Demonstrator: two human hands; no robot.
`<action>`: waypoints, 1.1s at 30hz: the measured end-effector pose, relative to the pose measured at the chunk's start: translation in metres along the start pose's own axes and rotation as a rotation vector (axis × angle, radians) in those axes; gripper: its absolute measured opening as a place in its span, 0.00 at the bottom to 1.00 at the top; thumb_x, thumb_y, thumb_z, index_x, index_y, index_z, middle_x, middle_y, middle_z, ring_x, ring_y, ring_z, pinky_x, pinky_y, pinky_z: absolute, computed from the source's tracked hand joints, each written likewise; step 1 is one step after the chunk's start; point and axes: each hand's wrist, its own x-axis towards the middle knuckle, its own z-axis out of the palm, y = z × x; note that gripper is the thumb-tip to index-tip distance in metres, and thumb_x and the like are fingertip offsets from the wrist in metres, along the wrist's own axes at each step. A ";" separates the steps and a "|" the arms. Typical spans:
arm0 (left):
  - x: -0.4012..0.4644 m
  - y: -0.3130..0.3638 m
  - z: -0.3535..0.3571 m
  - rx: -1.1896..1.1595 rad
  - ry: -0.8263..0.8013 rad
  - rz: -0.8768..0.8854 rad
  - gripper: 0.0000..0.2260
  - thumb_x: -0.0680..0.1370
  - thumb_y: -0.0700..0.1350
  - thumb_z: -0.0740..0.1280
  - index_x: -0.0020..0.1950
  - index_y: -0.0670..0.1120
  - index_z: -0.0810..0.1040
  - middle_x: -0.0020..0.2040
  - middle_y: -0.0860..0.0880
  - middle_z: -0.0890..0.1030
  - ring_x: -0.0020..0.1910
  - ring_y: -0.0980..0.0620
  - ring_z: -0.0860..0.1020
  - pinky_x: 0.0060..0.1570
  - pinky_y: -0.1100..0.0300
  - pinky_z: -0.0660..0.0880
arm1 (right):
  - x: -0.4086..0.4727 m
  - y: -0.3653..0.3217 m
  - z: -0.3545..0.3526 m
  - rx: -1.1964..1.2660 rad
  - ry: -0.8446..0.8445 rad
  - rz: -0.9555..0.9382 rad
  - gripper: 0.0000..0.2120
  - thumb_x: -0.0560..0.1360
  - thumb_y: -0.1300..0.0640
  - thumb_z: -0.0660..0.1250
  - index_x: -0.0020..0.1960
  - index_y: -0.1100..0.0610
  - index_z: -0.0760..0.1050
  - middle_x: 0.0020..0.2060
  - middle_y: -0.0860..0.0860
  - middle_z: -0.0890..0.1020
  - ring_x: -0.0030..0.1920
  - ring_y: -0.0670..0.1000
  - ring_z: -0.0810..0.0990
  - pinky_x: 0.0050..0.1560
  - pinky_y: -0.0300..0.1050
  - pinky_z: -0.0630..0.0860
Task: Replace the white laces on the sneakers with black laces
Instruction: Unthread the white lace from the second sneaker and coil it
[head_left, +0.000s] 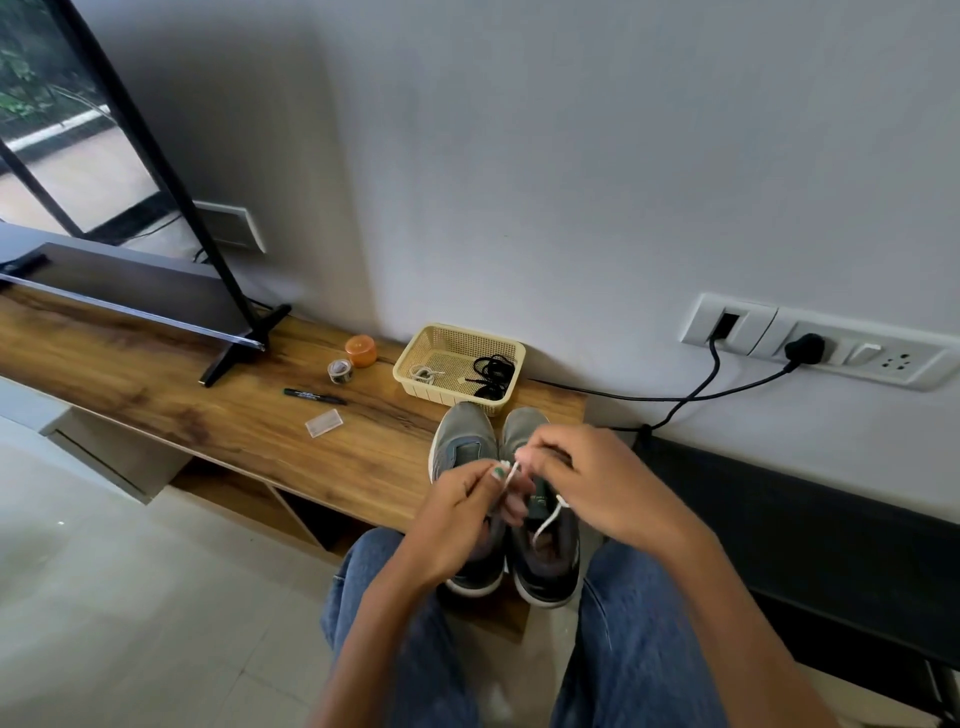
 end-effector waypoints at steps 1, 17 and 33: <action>-0.002 0.004 0.000 -0.054 -0.049 -0.031 0.15 0.84 0.39 0.53 0.46 0.41 0.78 0.33 0.51 0.79 0.33 0.56 0.76 0.40 0.66 0.73 | 0.002 0.003 -0.002 0.023 0.061 -0.005 0.12 0.79 0.48 0.61 0.42 0.53 0.76 0.31 0.46 0.74 0.31 0.42 0.69 0.36 0.43 0.65; 0.006 0.012 0.013 -0.352 0.214 0.063 0.15 0.83 0.41 0.53 0.56 0.37 0.78 0.55 0.44 0.83 0.57 0.52 0.81 0.55 0.63 0.77 | -0.006 0.004 0.030 0.135 -0.268 0.049 0.13 0.82 0.51 0.55 0.40 0.49 0.71 0.30 0.43 0.74 0.31 0.39 0.72 0.35 0.36 0.67; -0.006 0.026 0.011 -0.726 -0.080 -0.040 0.15 0.81 0.42 0.54 0.46 0.39 0.79 0.34 0.46 0.77 0.32 0.52 0.75 0.39 0.62 0.77 | 0.006 0.027 0.012 0.271 0.271 0.080 0.17 0.78 0.44 0.59 0.38 0.54 0.75 0.25 0.46 0.69 0.26 0.41 0.66 0.29 0.37 0.59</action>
